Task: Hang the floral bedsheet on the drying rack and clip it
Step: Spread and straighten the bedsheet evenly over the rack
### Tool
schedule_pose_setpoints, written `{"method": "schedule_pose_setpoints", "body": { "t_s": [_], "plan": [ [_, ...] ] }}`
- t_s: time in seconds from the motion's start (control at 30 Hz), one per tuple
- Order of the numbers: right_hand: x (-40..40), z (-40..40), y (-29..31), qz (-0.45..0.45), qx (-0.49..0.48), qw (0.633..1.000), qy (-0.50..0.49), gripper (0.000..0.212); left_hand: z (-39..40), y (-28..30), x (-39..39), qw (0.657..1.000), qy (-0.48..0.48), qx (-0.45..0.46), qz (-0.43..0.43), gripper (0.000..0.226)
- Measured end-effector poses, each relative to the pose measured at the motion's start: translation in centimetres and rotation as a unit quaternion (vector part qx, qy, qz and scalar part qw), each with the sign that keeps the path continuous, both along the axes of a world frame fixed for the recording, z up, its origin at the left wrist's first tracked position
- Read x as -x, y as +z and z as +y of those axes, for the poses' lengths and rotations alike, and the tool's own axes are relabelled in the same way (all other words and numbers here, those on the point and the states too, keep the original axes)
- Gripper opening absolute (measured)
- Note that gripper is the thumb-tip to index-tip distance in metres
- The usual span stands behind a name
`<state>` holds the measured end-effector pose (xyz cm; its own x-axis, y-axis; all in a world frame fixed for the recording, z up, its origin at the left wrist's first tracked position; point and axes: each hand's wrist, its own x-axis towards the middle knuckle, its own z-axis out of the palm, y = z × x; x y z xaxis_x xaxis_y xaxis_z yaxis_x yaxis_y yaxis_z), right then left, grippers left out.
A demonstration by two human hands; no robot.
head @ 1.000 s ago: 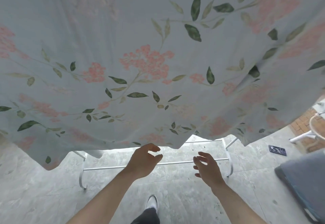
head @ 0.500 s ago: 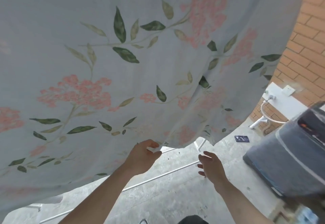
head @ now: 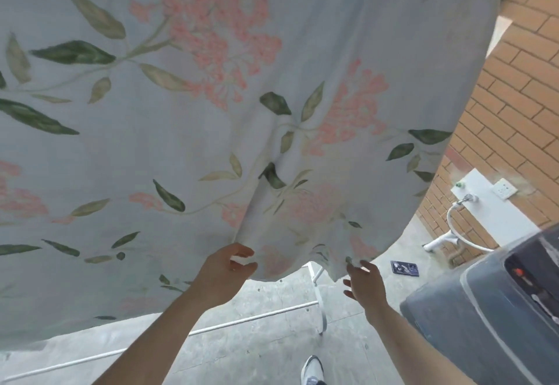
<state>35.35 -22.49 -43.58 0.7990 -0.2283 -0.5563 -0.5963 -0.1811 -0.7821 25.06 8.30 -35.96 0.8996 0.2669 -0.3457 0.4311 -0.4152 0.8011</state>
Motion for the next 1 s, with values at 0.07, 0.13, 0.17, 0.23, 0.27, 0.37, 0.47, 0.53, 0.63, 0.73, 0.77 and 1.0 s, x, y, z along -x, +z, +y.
{"method": "schedule_pose_setpoints", "body": {
  "t_s": [0.07, 0.13, 0.17, 0.23, 0.27, 0.37, 0.47, 0.53, 0.63, 0.73, 0.77, 1.0],
  "plan": [
    [-2.3, -2.6, -0.3, -0.005, 0.022, 1.0, 0.01, 0.053, -2.6, 0.0, -0.9, 1.0, 0.011, 0.006, 0.008, 0.017],
    [-5.3, -5.2, -0.4, -0.017, 0.044, 0.999, 0.007, 0.069, -5.4, 0.0, -1.8, 1.0, 0.024, 0.013, 0.01, 0.018],
    [-7.0, -6.5, -0.8, -0.028, 0.065, 0.997, 0.01, 0.079, -6.6, 0.0, -2.4, 0.999, 0.03, 0.015, 0.007, 0.018],
    [-10.6, -9.3, -3.9, -0.055, 0.094, 0.994, 0.02, 0.097, -8.4, 0.0, -3.3, 0.999, 0.04, 0.018, 0.008, 0.019],
    [-11.9, -10.1, -5.5, -0.062, 0.096, 0.993, 0.022, 0.098, -8.8, -0.1, -3.4, 0.999, 0.041, 0.02, 0.009, 0.019],
    [-13.6, -11.0, -5.6, -0.078, 0.105, 0.991, 0.022, 0.062, -10.0, -0.1, -3.5, 0.999, 0.05, 0.018, 0.013, 0.019],
    [-12.8, -10.4, -1.9, -0.093, 0.132, 0.986, 0.042, 0.031, -10.3, -0.3, -3.4, 0.999, 0.044, 0.007, 0.017, 0.019],
    [-12.0, -10.3, 0.2, -0.105, 0.151, 0.982, 0.053, 0.023, -10.2, -0.3, -3.4, 0.999, 0.04, -0.007, 0.018, 0.02],
    [-12.5, -11.9, 1.2, -0.11, 0.181, 0.976, 0.045, 0.023, -10.8, -0.6, -3.3, 0.998, 0.046, -0.02, 0.025, 0.021],
    [-14.3, -14.9, -0.5, -0.091, 0.2, 0.975, 0.036, 0.025, -12.3, -0.9, -2.6, 0.997, 0.058, -0.019, 0.037, 0.02],
    [-15.2, -16.0, -1.4, -0.084, 0.205, 0.974, 0.037, 0.027, -12.7, -0.9, -2.5, 0.997, 0.064, -0.023, 0.036, 0.02],
    [-24.0, -19.5, -7.1, -0.066, 0.204, 0.975, 0.065, 0.015, -15.4, -0.3, -4.0, 0.988, 0.142, -0.033, 0.049, 0.019]
  ]
}}
